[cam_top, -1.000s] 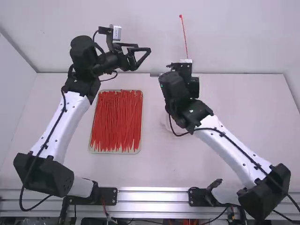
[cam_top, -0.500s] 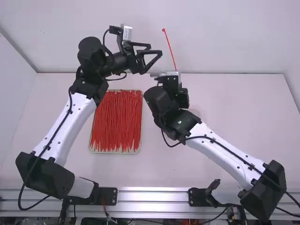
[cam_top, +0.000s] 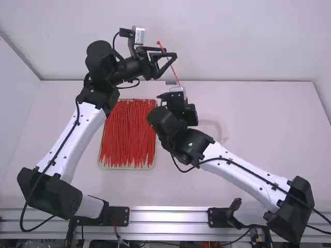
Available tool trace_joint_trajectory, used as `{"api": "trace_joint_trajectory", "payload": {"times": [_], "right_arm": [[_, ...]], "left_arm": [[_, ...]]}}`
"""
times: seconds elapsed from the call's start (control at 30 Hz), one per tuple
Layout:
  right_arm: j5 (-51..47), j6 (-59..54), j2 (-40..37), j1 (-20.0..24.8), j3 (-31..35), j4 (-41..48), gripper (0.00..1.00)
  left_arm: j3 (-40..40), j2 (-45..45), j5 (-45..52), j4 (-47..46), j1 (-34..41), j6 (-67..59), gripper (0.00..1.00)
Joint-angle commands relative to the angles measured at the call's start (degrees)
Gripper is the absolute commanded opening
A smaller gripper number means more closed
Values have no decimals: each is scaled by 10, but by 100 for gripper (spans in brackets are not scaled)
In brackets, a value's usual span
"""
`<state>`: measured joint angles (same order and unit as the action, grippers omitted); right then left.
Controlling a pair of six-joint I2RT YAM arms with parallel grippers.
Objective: Fasten the cable tie
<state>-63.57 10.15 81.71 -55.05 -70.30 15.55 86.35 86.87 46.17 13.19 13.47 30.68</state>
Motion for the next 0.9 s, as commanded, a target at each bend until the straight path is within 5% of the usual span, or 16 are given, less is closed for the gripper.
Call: {"api": "trace_joint_trajectory", "payload": {"times": [0.0, 0.27, 0.33, 0.37, 0.63, 0.77, 0.87], "right_arm": [[-12, 8, 4, -5, 3, -3, 0], [-12, 8, 4, -7, 3, -3, 0], [-12, 8, 4, -7, 3, -3, 0], [-12, 8, 4, -7, 3, -3, 0], [-3, -2, 4, -7, 3, -19, 0], [6, -23, 4, -9, 3, -30, 31], [61, -58, 3, -9, 3, -29, 65]], "left_arm": [[12, -8, -6, 1, 5, 0, 66], [12, -8, -7, -7, 3, 0, 18], [12, -8, -6, -7, 5, 0, 13], [12, -8, -6, -7, 4, 0, 2], [11, -8, -18, -14, 4, -29, 2], [11, -8, -53, -30, -1, -31, 2], [11, -8, -57, -31, -12, -35, 2]]}}
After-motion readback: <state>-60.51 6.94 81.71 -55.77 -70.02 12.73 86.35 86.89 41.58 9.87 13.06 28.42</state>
